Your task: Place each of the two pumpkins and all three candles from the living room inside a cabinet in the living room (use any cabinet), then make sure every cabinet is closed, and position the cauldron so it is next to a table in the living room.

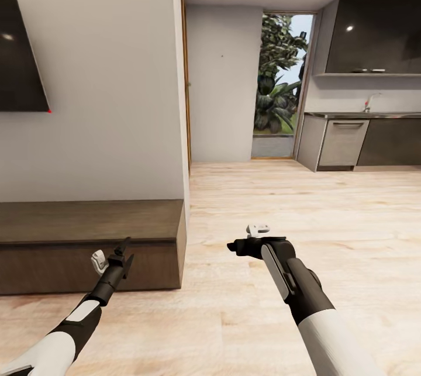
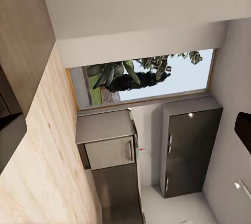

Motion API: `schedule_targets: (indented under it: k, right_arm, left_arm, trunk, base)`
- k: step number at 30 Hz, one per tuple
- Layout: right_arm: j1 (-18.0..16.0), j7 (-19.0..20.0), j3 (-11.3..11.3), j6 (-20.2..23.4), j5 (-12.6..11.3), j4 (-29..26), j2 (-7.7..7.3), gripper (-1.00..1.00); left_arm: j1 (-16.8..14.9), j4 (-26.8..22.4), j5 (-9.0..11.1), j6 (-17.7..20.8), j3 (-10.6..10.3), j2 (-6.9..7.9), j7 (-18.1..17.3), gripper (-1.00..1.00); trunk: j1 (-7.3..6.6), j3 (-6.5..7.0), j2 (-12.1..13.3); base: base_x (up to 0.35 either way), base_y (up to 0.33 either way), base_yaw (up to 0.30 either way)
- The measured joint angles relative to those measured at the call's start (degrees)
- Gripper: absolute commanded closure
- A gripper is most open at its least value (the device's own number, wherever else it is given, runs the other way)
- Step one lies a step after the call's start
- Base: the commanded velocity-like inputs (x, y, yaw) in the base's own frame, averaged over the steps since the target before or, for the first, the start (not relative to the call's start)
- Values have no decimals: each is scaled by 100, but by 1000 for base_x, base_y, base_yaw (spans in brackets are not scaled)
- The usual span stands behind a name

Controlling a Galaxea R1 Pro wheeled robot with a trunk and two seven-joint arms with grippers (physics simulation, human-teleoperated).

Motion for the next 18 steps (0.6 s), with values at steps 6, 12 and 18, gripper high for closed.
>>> schedule_targets:
  k: [6,12,18]
  right_arm:
    - [6,0,0,0,0,0,0,-100]
    - [6,0,0,0,1,0,-2,-100]
    - [5,0,0,0,1,0,1,-100]
  left_arm:
    - [0,0,-1,-1,-1,0,8,-100]
    - [0,1,-1,-1,-1,0,64,-100]
    - [0,0,-1,0,2,0,221,-100]
  trunk:
    - [3,-22,-1]
    - [18,-155,-9]
    - [34,-288,-17]
  base:
    - [0,0,0]
    - [0,0,0]
    - [0,0,0]
